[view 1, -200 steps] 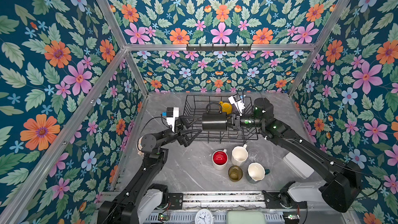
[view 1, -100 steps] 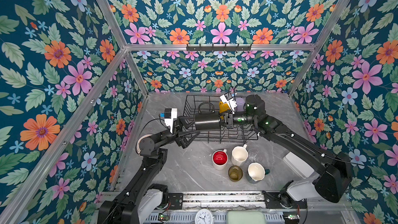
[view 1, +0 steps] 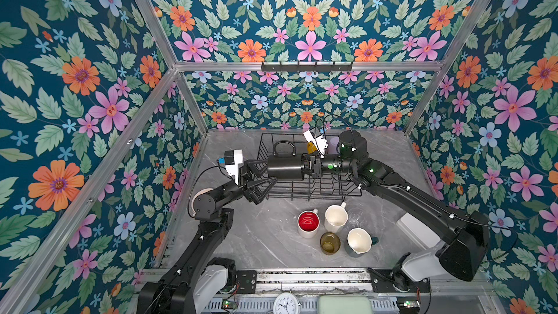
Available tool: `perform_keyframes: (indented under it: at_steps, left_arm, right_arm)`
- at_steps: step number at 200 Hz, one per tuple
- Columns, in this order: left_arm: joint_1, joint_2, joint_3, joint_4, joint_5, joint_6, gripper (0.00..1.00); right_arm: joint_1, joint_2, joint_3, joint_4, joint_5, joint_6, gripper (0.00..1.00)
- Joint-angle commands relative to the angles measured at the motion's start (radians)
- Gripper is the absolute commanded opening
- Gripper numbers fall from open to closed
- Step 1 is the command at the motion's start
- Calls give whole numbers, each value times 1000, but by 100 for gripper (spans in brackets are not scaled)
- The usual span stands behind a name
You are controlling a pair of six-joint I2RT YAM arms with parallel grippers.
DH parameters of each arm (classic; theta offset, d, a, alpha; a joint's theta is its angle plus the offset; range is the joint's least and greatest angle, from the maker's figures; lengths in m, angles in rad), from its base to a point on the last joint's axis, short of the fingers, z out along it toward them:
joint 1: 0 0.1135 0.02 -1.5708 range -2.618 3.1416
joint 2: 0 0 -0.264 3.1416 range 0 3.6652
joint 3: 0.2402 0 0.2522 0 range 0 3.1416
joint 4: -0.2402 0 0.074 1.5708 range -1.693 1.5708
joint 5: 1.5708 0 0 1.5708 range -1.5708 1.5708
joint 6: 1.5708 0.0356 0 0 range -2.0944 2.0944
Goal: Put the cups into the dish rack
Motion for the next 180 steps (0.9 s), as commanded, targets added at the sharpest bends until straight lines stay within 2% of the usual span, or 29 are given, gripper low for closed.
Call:
perform_keyframes:
  at_steps: [1, 33, 82, 144, 180]
  left_arm:
    - [-12, -1, 2, 35, 115, -20, 100]
    - [-12, 0, 3, 23, 116, -9, 100]
    - [-12, -12, 9, -43, 113, 38, 100]
    - [-9, -35, 18, -138, 94, 108, 100]
    - [-10, -34, 22, -146, 88, 115, 100]
  right_arm:
    - [24, -4, 7, 36, -79, -13, 0]
    - [7, -7, 27, -70, 0, -22, 0]
    - [-36, -62, -14, -69, 26, -1, 0]
    - [-60, -149, -52, -128, 68, -35, 0]
    - [-60, -164, -57, -133, 42, -47, 0]
